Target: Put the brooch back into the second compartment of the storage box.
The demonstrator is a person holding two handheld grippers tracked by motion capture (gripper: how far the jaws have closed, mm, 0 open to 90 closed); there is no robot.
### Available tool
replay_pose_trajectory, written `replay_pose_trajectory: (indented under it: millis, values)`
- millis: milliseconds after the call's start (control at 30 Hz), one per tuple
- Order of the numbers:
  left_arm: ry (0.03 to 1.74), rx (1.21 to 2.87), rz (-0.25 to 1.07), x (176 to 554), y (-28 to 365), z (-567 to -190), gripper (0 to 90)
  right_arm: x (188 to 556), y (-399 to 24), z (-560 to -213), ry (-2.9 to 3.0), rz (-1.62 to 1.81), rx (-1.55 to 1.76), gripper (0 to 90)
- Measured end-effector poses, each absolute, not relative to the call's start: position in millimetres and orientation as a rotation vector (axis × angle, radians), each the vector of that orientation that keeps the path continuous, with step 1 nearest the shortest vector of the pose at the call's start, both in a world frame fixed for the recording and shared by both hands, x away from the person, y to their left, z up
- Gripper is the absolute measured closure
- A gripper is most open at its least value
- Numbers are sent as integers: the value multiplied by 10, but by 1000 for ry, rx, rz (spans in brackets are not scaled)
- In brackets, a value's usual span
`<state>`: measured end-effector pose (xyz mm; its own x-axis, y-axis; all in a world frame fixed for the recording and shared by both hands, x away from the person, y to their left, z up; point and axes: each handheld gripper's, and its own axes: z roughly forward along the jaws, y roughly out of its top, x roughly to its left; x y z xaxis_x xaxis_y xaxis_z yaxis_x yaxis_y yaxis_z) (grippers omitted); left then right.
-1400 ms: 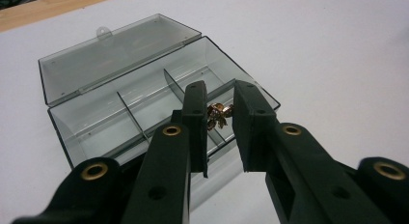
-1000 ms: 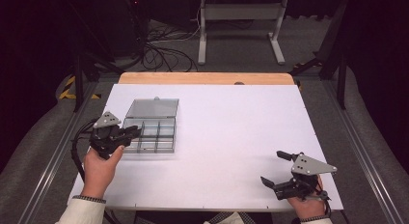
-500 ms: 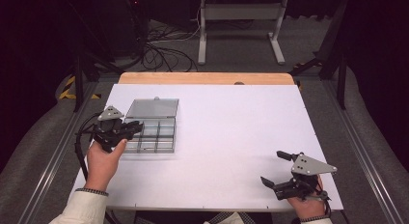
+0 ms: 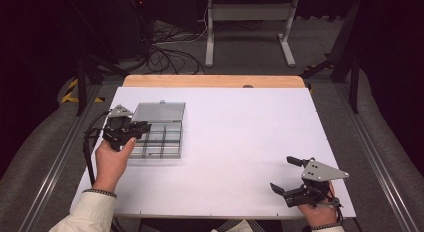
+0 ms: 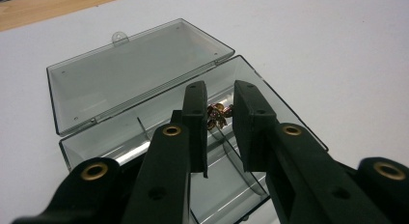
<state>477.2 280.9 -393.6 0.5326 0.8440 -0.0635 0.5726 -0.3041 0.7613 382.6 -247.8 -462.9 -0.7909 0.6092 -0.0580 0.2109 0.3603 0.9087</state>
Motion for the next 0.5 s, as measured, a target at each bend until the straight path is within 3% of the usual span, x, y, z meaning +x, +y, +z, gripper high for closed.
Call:
replay_pose_trajectory:
  millis: [500]
  values:
    - [1158, 2049, 456, 4928, 2772, -4060, 757, 3829, -2477, -4633, 2243, 1413, 718, 6]
